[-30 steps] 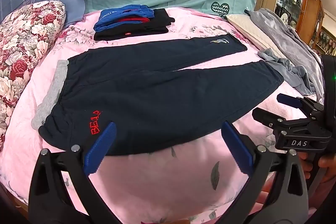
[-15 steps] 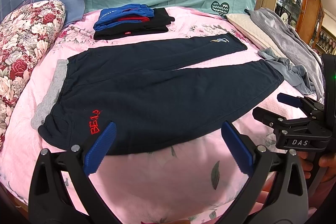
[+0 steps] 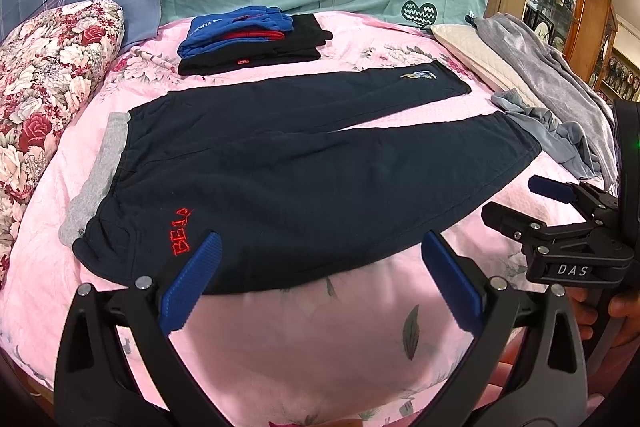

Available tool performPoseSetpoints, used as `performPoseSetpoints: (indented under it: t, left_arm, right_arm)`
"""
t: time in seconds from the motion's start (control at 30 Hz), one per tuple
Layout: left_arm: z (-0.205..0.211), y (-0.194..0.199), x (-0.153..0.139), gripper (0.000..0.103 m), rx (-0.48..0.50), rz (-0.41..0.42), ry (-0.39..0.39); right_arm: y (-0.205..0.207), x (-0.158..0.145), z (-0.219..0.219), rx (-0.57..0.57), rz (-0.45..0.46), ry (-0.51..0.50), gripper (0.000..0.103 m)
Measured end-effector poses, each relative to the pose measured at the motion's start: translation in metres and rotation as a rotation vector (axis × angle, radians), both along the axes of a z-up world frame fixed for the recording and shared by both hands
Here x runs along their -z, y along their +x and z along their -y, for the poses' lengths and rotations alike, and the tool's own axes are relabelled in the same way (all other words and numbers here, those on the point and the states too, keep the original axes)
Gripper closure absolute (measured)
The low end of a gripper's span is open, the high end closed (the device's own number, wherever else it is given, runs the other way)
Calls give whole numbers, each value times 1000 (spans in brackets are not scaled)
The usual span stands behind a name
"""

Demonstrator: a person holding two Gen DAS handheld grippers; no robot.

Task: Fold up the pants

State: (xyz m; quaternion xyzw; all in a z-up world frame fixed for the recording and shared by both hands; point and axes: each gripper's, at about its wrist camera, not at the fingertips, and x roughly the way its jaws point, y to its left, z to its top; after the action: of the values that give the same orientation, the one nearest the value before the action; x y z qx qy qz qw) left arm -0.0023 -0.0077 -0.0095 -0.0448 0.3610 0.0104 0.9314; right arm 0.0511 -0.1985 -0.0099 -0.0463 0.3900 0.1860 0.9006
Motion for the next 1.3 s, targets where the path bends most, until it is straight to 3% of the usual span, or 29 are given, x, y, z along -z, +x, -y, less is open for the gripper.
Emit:
performPoseSetpoints:
  t: [0.73, 1.3]
  left_arm:
    - [-2, 0, -1, 2, 4, -4, -3]
    - [-25, 27, 5, 2, -7, -41, -51]
  right_arm:
    - [-1, 1, 0, 1, -2, -4, 1]
    - [26, 9, -16, -6, -45, -58, 1]
